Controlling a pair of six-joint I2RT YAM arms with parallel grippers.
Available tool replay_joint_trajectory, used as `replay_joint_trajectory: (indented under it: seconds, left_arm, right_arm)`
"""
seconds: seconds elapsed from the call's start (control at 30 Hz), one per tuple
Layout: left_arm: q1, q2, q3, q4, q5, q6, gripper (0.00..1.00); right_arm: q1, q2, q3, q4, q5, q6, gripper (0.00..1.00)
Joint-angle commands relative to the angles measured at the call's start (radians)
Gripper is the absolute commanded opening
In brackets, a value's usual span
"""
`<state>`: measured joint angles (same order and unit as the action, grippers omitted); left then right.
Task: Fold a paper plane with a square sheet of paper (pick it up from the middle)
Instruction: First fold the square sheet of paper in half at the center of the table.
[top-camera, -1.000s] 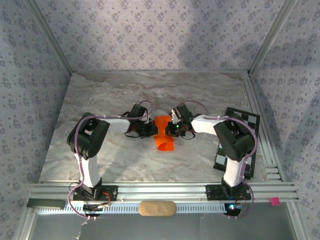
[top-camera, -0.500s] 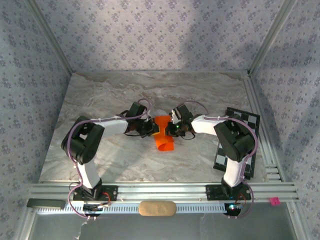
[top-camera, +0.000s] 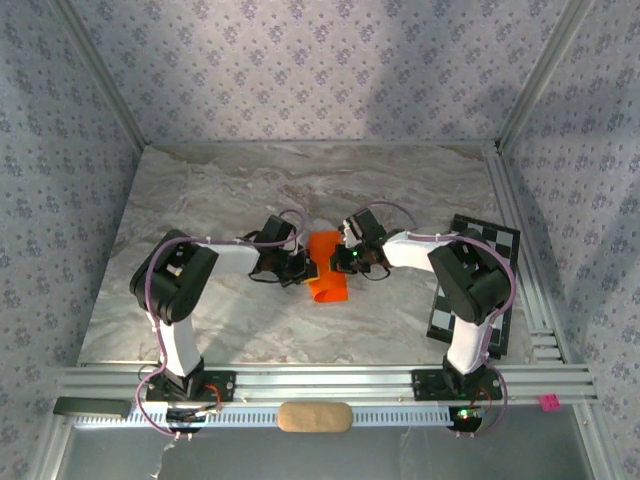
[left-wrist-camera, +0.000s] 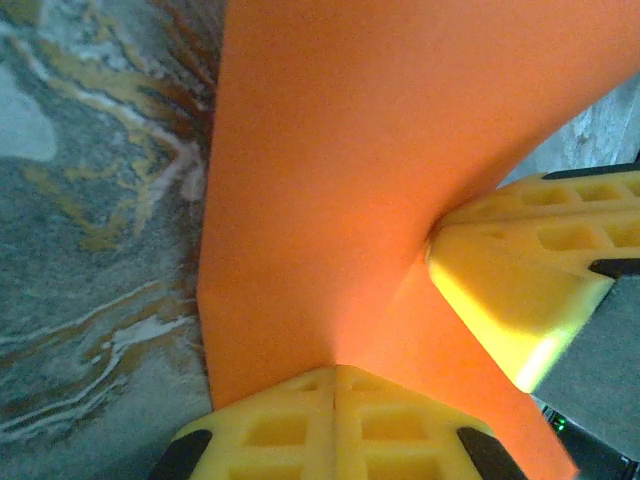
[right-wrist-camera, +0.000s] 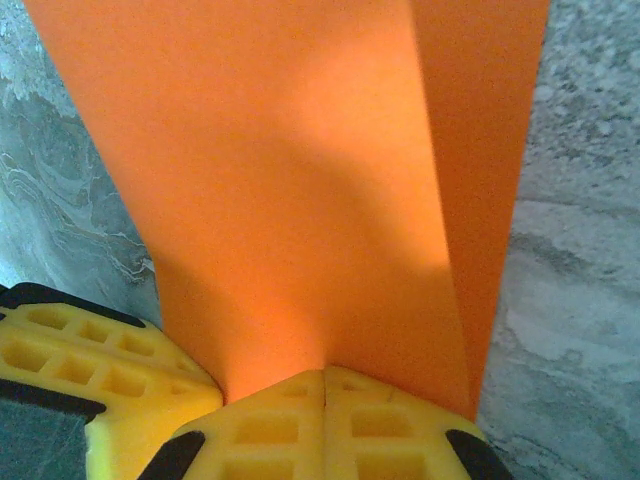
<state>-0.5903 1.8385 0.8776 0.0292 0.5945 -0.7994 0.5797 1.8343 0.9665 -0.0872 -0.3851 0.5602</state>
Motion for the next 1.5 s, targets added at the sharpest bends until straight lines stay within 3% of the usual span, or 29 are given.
replay_joint_trajectory:
  seconds: [0.0, 0.23, 0.33, 0.43, 0.77, 0.93, 1.23, 1.47]
  left_arm:
    - [0.004, 0.012, -0.046, -0.041, -0.044, 0.055, 0.06]
    - [0.001, -0.092, -0.021, -0.022, -0.002, 0.005, 0.1]
    - [-0.003, -0.088, -0.038, 0.103, 0.086, -0.078, 0.12]
    - [-0.012, -0.063, -0.027, 0.109, 0.115, -0.085, 0.13]
    - [-0.022, -0.003, -0.09, 0.037, 0.045, -0.032, 0.1]
    - [-0.023, -0.018, -0.113, -0.086, -0.045, 0.053, 0.09]
    - [-0.063, -0.143, -0.098, -0.016, 0.015, 0.001, 0.11]
    - [-0.081, -0.111, -0.098, 0.039, 0.02, -0.026, 0.12]
  right_arm:
    - [0.002, 0.039, -0.048, -0.149, 0.094, 0.006, 0.0]
    - [0.0, 0.03, -0.053, -0.151, 0.098, 0.006, 0.0]
    - [0.0, 0.031, -0.052, -0.152, 0.098, 0.004, 0.0]
    - [0.0, 0.034, -0.046, -0.16, 0.1, -0.002, 0.0]
    - [-0.002, 0.03, -0.059, -0.155, 0.104, 0.004, 0.0]
    - [-0.003, 0.026, -0.067, -0.151, 0.106, 0.006, 0.0]
    - [-0.01, 0.01, -0.08, -0.148, 0.106, 0.009, 0.0]
    - [-0.007, 0.011, -0.078, -0.141, 0.107, 0.016, 0.0]
